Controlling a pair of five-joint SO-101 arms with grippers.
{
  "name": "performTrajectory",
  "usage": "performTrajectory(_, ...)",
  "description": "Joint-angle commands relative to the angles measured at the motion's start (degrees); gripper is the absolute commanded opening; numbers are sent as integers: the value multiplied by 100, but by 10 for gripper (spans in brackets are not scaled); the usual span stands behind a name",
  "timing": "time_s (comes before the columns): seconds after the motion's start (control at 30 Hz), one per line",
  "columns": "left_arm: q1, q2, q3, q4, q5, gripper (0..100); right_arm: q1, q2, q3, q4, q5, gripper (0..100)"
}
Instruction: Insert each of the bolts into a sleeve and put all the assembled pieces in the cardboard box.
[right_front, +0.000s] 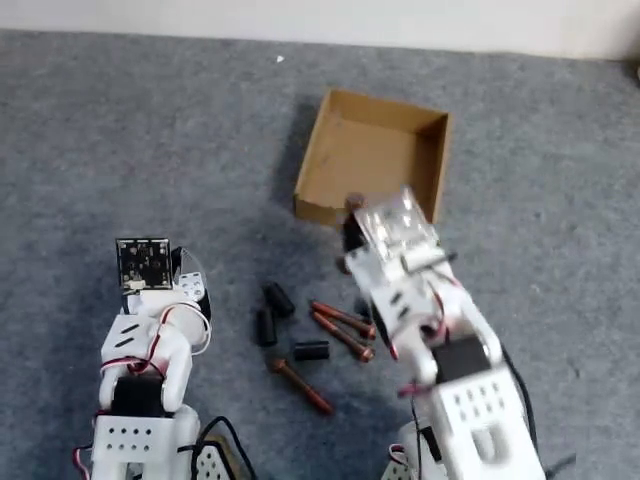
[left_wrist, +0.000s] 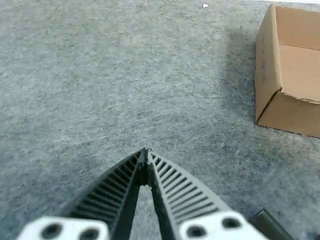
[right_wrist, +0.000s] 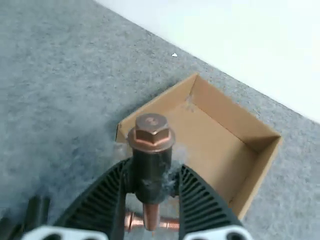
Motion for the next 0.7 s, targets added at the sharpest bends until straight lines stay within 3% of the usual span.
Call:
performTrajectory(0.0, -75, -40, 171, -132, -70, 20, 92, 1279, -831, -901, 18, 6)
performTrajectory(0.17, -75, -40, 171, -132, -70, 20, 330, 2897, -1455, -1886, 9, 6)
performTrajectory(0.33, -75, -40, 171, -132, -70, 20, 699, 4418, -2246, -2158, -202, 6)
performTrajectory(0.5, -75, -40, 171, -132, -70, 20, 945, 5543, -3002, -2018, -607, 12)
performTrajectory(0.67, -75, -40, 171, -132, -70, 20, 963, 5798, -3521, -1024, -633, 119)
